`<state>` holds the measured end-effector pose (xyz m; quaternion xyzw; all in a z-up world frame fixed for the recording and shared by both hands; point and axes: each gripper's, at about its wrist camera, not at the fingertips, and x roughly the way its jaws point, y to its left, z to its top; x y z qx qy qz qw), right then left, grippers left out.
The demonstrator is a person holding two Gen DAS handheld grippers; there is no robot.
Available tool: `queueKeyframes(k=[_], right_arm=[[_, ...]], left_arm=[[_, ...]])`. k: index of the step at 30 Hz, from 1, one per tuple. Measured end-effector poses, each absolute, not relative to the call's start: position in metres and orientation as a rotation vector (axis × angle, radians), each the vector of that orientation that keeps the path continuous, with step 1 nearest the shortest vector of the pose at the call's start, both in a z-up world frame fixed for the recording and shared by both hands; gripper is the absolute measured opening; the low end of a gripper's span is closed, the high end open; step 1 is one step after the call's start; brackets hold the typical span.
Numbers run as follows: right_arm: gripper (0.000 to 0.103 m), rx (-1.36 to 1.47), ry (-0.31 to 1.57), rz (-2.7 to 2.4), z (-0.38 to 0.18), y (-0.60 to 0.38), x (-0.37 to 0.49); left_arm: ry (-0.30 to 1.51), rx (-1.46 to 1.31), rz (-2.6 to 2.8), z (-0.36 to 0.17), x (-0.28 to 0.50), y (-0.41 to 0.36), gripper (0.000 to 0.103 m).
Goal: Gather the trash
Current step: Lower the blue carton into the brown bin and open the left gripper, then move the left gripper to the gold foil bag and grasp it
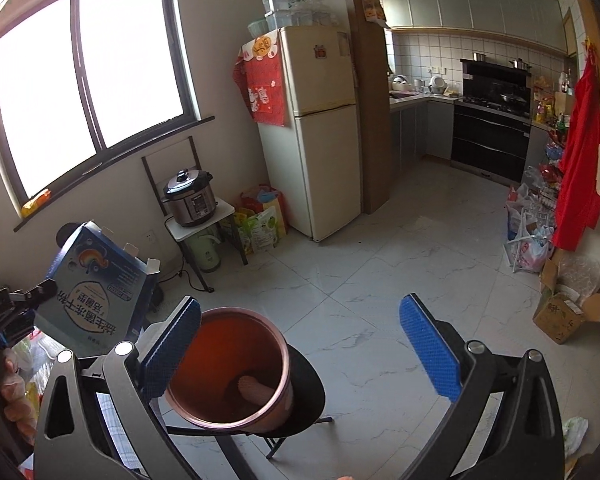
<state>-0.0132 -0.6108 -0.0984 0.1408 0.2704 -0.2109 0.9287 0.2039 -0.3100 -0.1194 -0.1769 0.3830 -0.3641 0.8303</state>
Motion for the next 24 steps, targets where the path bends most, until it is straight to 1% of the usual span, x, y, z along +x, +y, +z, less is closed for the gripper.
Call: queueKeyframes(k=[1,2,3,4,6,12,19,24], right_arm=[[0.098,0.291,0.554,-0.445,-0.097,-0.614,-0.018],[0.097,0.292,0.554,-0.457,-0.096,-0.617,-0.022],[0.098,0.293,0.553,-0.467,-0.094,-0.62,-0.025],[0.097,0.291,0.55,-0.476,-0.092,-0.62,-0.029],[0.097,0.287,0.541,-0.488,-0.089,-0.62,-0.034],[0.097,0.253,0.533,-0.472,-0.081,-0.607,-0.03],[0.097,0.226,0.576,-0.382,-0.091,-0.572,-0.005],[0.097,0.221,0.646,-0.301,-0.108,-0.532,0.018]], left_arm=[[0.8,-0.356,-0.781,-0.118,0.204,-0.319,0.068],[0.772,-0.341,-0.775,-0.113,0.202,-0.323,0.087],[0.736,-0.337,-0.776,-0.107,0.198,-0.325,0.091],[0.708,-0.331,-0.787,-0.1,0.195,-0.325,0.092],[0.694,-0.3,-0.786,-0.09,0.19,-0.322,0.097],[0.661,-0.192,-0.624,-0.071,0.171,-0.275,0.097],[0.626,-0.158,-0.367,-0.059,0.144,-0.18,0.097],[0.63,-0.138,-0.188,-0.067,0.118,-0.107,0.097]])
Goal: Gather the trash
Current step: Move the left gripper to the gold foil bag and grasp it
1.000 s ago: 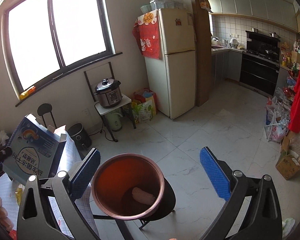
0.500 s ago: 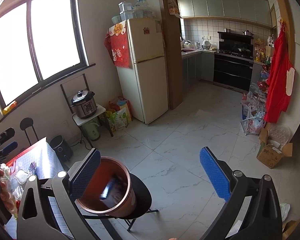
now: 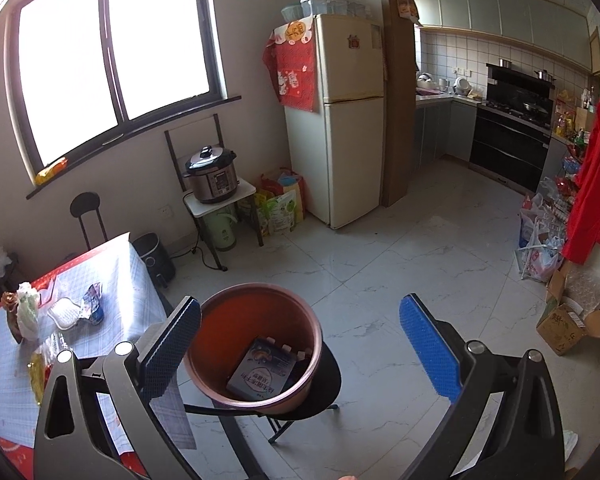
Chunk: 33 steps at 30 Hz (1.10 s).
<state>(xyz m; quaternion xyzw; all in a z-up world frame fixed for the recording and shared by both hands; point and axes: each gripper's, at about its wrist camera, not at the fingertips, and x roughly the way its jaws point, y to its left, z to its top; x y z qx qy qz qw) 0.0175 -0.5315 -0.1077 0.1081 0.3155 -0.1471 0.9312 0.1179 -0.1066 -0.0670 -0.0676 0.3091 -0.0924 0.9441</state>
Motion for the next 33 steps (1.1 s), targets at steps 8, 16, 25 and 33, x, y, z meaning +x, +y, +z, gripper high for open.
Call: queueKeyframes(k=[8,16,25,33], right_arm=[[0.097,0.199,0.714,-0.162,-0.124,-0.456,0.046],[0.097,0.147,0.776,-0.007,-0.134,-0.368,0.078],[0.097,0.086,0.819,0.063,-0.14,-0.294,0.098],[0.097,0.058,0.914,0.065,-0.166,-0.255,0.118]], left_arm=[[0.662,-0.143,0.038,-0.086,0.069,-0.002,0.097],[0.693,-0.205,0.152,-0.107,0.04,0.073,0.097],[0.815,-0.213,0.046,-0.167,0.056,0.09,0.097],[0.943,-0.232,-0.164,-0.227,0.107,0.079,0.097]])
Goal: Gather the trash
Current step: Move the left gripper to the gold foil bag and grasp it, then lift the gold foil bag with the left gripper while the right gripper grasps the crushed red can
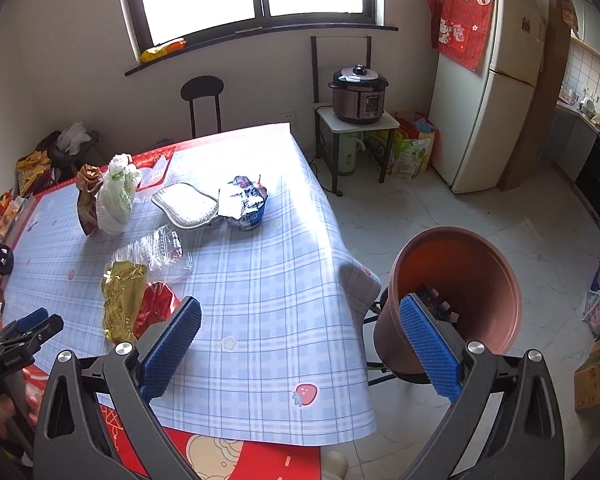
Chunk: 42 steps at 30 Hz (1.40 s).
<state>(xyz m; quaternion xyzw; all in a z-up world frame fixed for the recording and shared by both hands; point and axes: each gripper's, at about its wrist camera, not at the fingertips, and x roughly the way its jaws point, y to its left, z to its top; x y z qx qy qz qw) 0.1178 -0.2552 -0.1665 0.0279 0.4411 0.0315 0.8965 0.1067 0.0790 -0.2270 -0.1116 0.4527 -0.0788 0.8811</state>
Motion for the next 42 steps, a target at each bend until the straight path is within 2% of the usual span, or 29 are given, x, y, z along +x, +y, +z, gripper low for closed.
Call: queueKeyframes(k=[5,11,26,32,42], right_arm=[[0.097,0.06,0.967,0.063,-0.183,-0.235,0.124],[0.097,0.055,1.005,0.057,-0.197,-0.217,0.131],[0.098,0.134,1.022,0.016,-0.206,-0.236,0.124],[0.098,0.153,1.027,0.017,-0.208,-0.245,0.121],[0.098,0.149,1.039,0.034,-0.211,-0.252,0.12]], left_arm=[[1.003,-0.224,-0.238,-0.26,0.143,0.076,0.097],[1.035,-0.383,-0.293,-0.276,0.164,0.097,0.097],[1.042,-0.134,-0.189,-0.283,0.168,0.035,0.097],[0.999,0.085,-0.119,-0.282,0.157,0.001,0.097],[1.037,0.171,0.024,-0.3,0.156,0.004,0.096]])
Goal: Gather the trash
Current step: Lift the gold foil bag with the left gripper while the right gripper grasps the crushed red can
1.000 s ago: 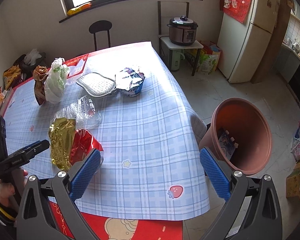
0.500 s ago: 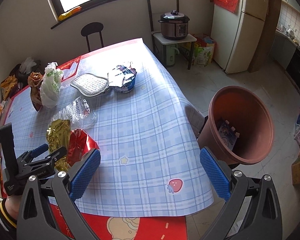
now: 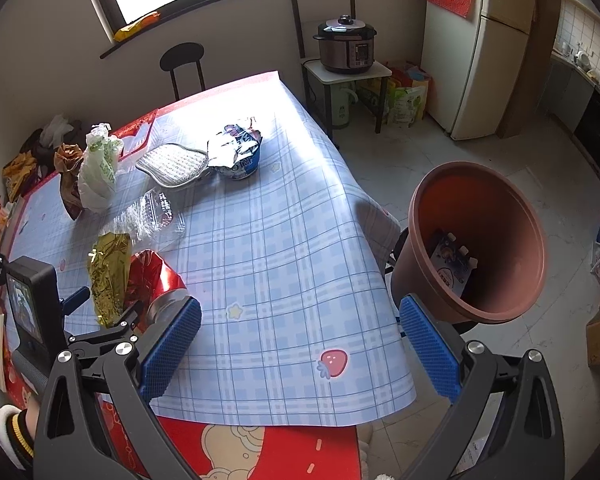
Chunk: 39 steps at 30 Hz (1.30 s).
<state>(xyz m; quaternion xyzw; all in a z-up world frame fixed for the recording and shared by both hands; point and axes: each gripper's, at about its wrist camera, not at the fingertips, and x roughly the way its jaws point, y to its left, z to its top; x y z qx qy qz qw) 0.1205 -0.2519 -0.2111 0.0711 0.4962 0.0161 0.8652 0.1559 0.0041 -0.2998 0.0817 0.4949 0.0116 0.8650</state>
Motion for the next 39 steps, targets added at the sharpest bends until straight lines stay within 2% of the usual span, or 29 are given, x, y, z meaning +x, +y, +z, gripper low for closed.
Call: queueKeyframes(k=[1,2,6,14,22,29,34,36,38,39], right_arm=[[0.098,0.148,1.042,0.039,-0.212,-0.251,0.122],[0.098,0.146,1.044,0.049,-0.212,-0.25,0.123],[0.097,0.125,1.045,0.118,-0.214,-0.235,0.132],[0.097,-0.04,1.094,0.364,-0.244,-0.167,0.172],[0.097,-0.168,1.165,0.508,-0.285,-0.101,0.214],[0.097,-0.112,1.283,0.544,-0.318,-0.083,0.23],[0.097,-0.108,1.285,0.555,-0.323,-0.071,0.224],[0.094,-0.099,1.281,0.56,-0.322,-0.068,0.221],[0.086,-0.089,1.273,0.583,-0.321,-0.067,0.218],[0.078,-0.079,1.274,0.597,-0.32,-0.065,0.216]], left_arm=[[1.038,0.168,0.026,-0.299,0.155,0.007,0.094],[1.041,0.157,0.021,-0.298,0.154,0.011,0.082],[1.021,0.058,0.0,-0.285,0.142,0.037,0.08],[0.929,-0.171,0.023,-0.251,0.113,0.104,0.079],[0.858,-0.285,0.115,-0.231,0.083,0.16,0.079],[0.817,-0.354,0.162,-0.223,0.062,0.192,0.079],[0.808,-0.369,0.182,-0.221,0.058,0.202,0.079],[0.81,-0.373,0.184,-0.221,0.059,0.203,0.079],[0.811,-0.373,0.178,-0.221,0.061,0.201,0.079],[0.811,-0.372,0.174,-0.22,0.062,0.199,0.079]])
